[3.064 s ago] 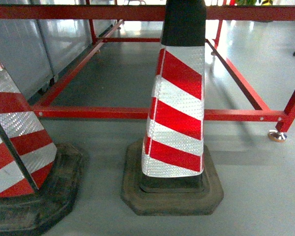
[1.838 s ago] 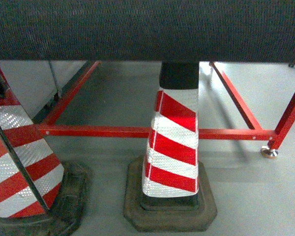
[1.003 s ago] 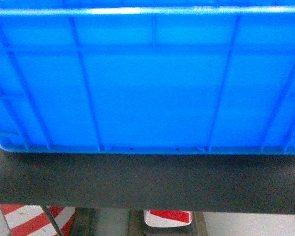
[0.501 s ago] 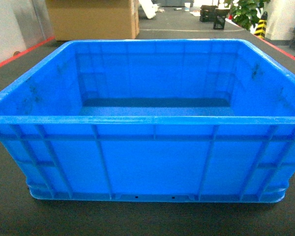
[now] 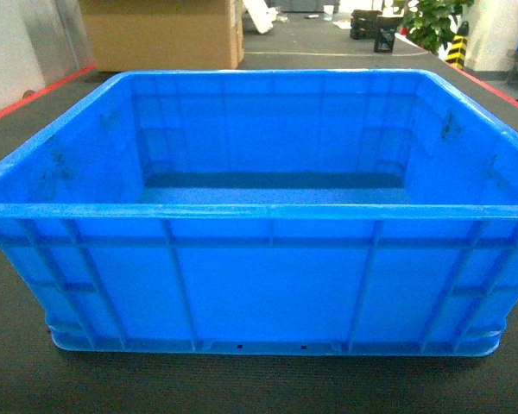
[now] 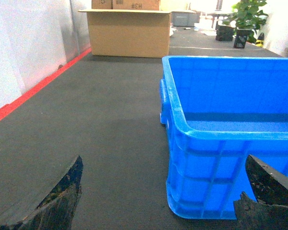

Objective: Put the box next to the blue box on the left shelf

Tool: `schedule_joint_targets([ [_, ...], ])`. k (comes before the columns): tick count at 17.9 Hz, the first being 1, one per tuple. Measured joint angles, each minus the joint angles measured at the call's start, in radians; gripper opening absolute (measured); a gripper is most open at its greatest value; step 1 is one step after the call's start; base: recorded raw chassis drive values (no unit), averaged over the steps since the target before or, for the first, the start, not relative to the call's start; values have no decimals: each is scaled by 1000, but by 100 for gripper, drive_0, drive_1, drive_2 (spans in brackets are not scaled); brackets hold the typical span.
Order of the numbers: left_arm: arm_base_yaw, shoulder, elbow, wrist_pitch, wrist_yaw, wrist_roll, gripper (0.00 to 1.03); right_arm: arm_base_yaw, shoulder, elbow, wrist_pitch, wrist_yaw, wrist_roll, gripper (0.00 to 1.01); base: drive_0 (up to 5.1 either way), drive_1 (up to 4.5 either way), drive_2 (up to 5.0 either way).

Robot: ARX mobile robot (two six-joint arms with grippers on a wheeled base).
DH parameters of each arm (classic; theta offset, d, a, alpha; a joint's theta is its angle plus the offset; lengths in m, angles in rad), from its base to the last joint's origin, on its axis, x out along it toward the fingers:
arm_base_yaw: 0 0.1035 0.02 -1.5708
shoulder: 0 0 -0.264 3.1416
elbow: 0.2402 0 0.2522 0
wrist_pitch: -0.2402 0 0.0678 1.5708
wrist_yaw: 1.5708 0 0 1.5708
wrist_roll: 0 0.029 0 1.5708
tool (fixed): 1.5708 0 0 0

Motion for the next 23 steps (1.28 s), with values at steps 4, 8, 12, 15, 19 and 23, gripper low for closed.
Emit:
schedule_joint_targets([
  [4,0,0,0,0,0,0,98,0,0,0,0,0,0,98,0,0,0],
  [8,0,0,0,0,0,0,98,0,0,0,0,0,0,98,0,0,0],
  [12,0,0,0,0,0,0,98,0,0,0,0,0,0,98,0,0,0],
  [15,0,0,0,0,0,0,98,0,0,0,0,0,0,98,0,0,0],
  [19,0,0,0,0,0,0,98,0,0,0,0,0,0,98,0,0,0],
  [23,0,0,0,0,0,0,98,0,0,0,0,0,0,98,0,0,0],
])
